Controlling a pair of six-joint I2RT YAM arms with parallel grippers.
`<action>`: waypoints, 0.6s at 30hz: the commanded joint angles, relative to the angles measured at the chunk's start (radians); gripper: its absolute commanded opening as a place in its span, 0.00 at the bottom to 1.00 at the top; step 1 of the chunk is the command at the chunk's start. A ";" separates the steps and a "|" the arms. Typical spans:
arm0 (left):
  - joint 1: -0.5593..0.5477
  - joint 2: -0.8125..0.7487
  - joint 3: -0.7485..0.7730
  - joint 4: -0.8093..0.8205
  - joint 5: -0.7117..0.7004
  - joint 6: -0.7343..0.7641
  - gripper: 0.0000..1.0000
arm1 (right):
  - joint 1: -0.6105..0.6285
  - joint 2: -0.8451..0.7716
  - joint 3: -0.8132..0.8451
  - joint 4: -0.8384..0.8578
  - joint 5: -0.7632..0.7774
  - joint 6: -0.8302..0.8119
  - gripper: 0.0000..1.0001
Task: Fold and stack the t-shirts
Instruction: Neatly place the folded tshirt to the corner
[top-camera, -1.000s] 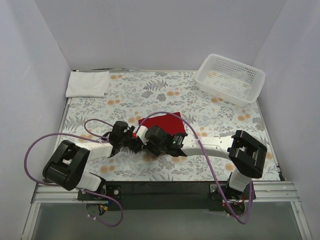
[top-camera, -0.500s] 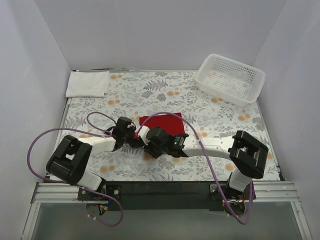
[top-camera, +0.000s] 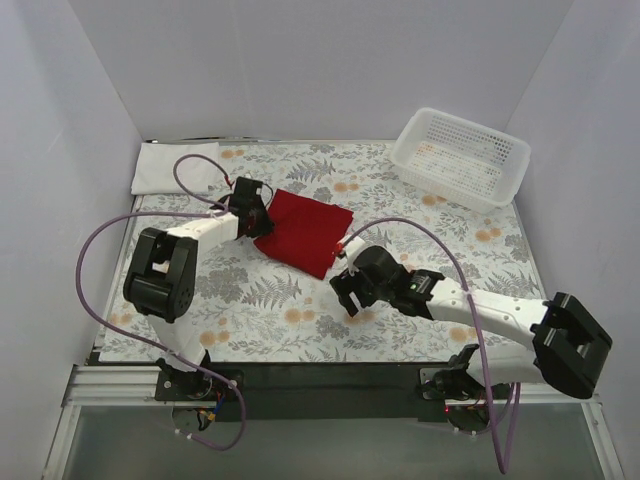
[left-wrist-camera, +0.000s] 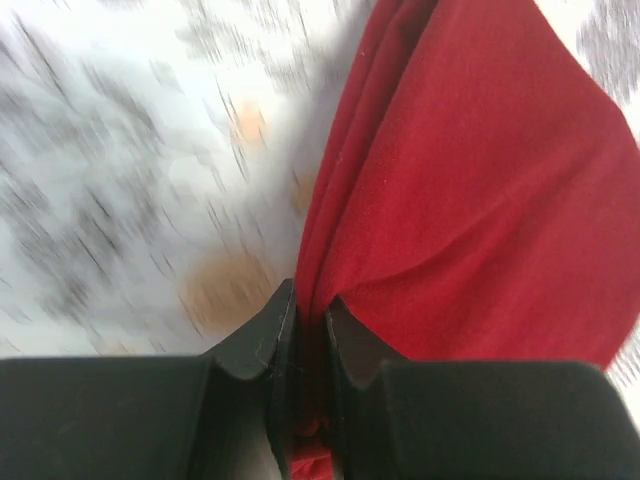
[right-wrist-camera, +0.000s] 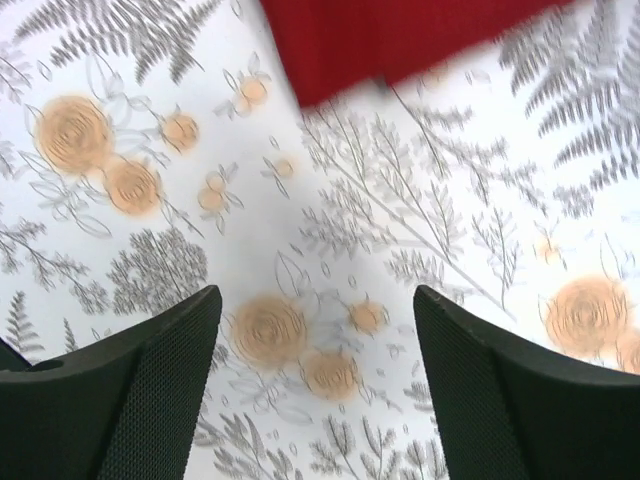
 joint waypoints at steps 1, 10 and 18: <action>0.060 0.056 0.170 -0.054 -0.134 0.197 0.00 | -0.024 -0.093 -0.061 -0.059 0.061 0.061 0.91; 0.163 0.272 0.467 -0.060 -0.247 0.468 0.00 | -0.136 -0.215 -0.127 -0.190 0.041 0.106 0.98; 0.256 0.395 0.761 -0.051 -0.232 0.692 0.00 | -0.162 -0.140 -0.050 -0.262 -0.011 0.108 0.98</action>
